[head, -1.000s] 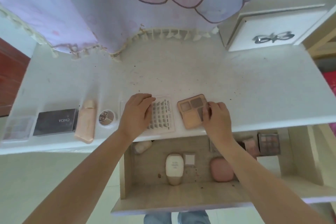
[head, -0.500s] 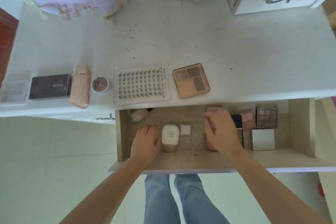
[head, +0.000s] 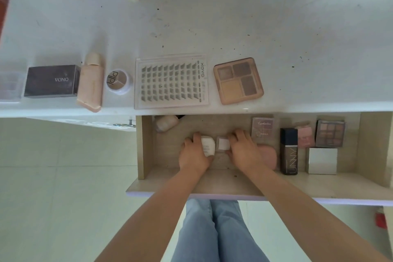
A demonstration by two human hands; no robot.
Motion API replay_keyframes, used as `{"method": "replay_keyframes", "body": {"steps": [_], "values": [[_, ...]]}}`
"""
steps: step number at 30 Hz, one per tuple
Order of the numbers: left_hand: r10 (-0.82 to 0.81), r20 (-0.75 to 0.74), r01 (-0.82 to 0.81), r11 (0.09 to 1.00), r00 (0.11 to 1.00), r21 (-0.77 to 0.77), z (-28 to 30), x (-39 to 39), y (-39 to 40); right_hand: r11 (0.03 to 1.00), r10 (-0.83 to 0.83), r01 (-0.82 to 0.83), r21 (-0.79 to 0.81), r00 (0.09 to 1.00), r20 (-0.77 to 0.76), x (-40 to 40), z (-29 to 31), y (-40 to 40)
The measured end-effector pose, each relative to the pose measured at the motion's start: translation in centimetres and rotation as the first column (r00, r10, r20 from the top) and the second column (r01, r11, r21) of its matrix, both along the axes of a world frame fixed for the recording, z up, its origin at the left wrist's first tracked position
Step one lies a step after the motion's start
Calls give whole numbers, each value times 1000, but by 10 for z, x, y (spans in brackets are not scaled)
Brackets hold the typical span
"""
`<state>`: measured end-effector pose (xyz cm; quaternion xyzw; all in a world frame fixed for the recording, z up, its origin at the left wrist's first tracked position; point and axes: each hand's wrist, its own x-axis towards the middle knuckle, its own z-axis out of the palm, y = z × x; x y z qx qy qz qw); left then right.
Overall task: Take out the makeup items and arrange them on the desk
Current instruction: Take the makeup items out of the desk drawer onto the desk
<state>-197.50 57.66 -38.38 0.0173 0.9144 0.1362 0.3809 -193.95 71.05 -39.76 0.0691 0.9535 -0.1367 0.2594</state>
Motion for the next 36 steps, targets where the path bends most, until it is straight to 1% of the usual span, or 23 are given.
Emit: {"method": "replay_keyframes", "body": {"steps": [2,5,8,10,12,14,16,17,18,20,21,23,25,30,33,36], "values": [[29,28,-31,997,999,65,1,-3,-2,1000,-20,20,-8,1000,-7,-2,-1,-2],[9,46,-15,991,999,132,5,-6,-9,992,-90,92,-81,996,24,-3,3,-5],[-19,20,16,986,1000,167,18,-9,-19,958,-215,215,-188,976,17,4,16,-2],[-48,8,46,977,999,207,34,-11,-24,901,-344,328,-285,939,-8,11,32,3],[-72,0,69,956,997,285,55,-13,-26,784,-511,467,-409,860,4,16,54,10],[-57,-15,58,920,998,388,81,-13,-24,597,-672,563,-572,740,27,19,81,20],[-14,-43,33,866,999,499,107,-14,-15,379,-816,552,-742,578,12,19,110,34],[20,-56,15,834,998,551,118,-16,-8,310,-862,517,-798,507,-7,15,124,42],[56,-71,-3,805,996,593,127,-18,1,279,-893,487,-827,448,-37,11,135,52],[129,-100,-34,762,987,646,141,-24,24,299,-922,481,-825,370,-118,-1,153,73],[162,-115,-44,742,980,669,147,-28,38,322,-926,505,-801,346,-154,-7,160,84],[193,-148,-40,724,970,688,154,-36,68,345,-928,560,-753,325,-183,-18,166,106],[198,-185,-29,754,963,656,156,-45,100,362,-924,587,-724,328,-196,-25,163,127],[205,-203,-66,842,958,536,147,-59,157,414,-900,621,-665,388,-197,-37,145,160],[181,-257,-61,908,949,414,143,-63,171,512,-842,592,-623,489,-228,-41,136,171],[158,-362,-59,961,919,271,140,-62,176,610,-770,552,-569,581,-263,-43,127,176]]}}
